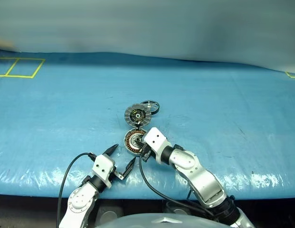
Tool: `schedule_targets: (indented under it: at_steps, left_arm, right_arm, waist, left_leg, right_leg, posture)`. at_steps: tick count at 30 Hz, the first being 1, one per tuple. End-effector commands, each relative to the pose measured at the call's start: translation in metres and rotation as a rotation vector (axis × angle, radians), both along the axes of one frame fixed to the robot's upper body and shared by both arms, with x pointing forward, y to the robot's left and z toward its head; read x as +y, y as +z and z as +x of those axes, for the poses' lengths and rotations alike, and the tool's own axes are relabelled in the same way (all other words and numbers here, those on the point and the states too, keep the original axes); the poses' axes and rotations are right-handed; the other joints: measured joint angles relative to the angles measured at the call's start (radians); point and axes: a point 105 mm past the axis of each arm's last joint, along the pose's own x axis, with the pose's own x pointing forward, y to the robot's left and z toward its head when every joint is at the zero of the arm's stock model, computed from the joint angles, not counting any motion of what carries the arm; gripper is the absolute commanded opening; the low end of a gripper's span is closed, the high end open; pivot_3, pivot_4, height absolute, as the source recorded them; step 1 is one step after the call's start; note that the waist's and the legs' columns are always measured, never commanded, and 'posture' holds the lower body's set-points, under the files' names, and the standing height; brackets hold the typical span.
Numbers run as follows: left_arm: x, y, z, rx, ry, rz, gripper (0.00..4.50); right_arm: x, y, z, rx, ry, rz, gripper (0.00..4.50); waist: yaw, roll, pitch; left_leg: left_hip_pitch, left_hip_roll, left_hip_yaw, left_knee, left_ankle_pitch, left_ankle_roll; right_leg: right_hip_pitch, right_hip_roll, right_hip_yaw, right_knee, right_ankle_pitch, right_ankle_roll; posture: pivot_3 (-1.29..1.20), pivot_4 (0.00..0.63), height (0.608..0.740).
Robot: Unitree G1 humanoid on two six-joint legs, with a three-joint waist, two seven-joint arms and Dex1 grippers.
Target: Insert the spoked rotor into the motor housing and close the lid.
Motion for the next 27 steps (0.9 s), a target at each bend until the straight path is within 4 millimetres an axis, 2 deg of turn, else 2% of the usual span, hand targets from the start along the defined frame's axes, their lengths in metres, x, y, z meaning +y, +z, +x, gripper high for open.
schedule_targets:
  at_steps: [1,12,27]
  left_arm:
    - [-0.002,0.0004,-0.0012,-0.005,-0.004,-0.012,4.5]
    - [-0.0018,-0.0013,0.0019,-0.012,0.005,0.001,4.5]
    - [-0.0029,-0.0032,0.0027,-0.013,0.003,0.001,4.5]
  right_arm:
    - [0.0034,0.0029,-0.0043,0.004,0.022,0.011,0.66]
    - [0.0105,0.0066,-0.0041,0.003,0.036,0.046,0.66]
    - [0.0045,0.0051,0.0031,-0.006,-0.018,0.04,0.66]
  waist:
    - [0.0,0.0,0.0]
    - [0.0,0.0,0.0]
    - [0.0,0.0,0.0]
  left_leg:
    - [0.0,0.0,0.0,0.0,0.0,0.0]
    - [0.001,0.0,0.0,0.0,0.0,0.0]
    - [0.003,0.0,0.0,0.001,0.0,0.0]
  right_leg:
    - [0.0,0.0,0.0,0.0,0.0,0.0]
    - [0.001,0.0,0.0,0.0,0.0,0.0]
    - [0.003,0.0,0.0,0.0,0.0,0.0]
  posture:
    - [0.0,0.15,0.74]
    - [0.0,0.15,0.74]
    - [0.0,0.15,0.74]
